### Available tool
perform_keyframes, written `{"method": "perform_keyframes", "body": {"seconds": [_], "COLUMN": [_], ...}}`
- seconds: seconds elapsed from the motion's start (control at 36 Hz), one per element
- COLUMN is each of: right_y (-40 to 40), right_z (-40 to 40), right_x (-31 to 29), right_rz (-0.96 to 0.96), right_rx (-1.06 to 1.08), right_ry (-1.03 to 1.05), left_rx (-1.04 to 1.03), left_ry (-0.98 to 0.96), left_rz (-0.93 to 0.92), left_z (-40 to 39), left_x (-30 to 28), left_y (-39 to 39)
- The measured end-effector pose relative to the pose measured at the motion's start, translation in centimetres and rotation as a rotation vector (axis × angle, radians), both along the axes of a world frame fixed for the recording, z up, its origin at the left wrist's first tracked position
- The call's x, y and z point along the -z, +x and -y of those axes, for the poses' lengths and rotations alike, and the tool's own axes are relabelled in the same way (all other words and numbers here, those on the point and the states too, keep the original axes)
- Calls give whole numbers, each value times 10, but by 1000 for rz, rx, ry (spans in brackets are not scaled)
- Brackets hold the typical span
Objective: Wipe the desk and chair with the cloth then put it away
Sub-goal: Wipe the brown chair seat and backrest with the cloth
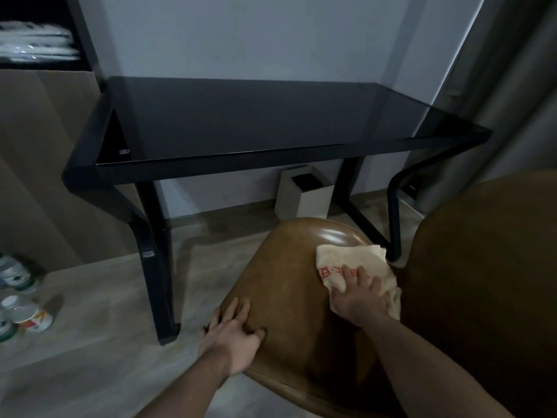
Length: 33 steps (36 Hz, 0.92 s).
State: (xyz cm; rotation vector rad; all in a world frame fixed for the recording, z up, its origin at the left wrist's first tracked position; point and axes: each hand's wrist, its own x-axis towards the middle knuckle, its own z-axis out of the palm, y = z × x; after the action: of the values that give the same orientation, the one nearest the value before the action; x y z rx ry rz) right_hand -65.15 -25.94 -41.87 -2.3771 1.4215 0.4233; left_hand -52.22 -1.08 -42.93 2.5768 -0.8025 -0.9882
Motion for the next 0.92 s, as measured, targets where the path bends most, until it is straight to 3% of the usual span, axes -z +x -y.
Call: {"method": "perform_keyframes", "body": {"seconds": [0.17, 0.33, 0.47, 0.92], "right_y": [-23, -42, -34, 125], "right_z": [-66, -113, -108, -33], "right_x": [0, 12, 12, 18], "right_rz": [-27, -59, -31, 9], "right_rx": [35, -144, -186, -270], "right_ry": [31, 149, 223, 24], "left_rx": [1, -9, -25, -43], "left_ry": [-4, -15, -38, -63], "left_rz": [6, 3, 10, 35], "left_z": [-5, -7, -5, 4], "left_x": [-7, -8, -2, 10], "left_y": [-5, -5, -2, 7]}}
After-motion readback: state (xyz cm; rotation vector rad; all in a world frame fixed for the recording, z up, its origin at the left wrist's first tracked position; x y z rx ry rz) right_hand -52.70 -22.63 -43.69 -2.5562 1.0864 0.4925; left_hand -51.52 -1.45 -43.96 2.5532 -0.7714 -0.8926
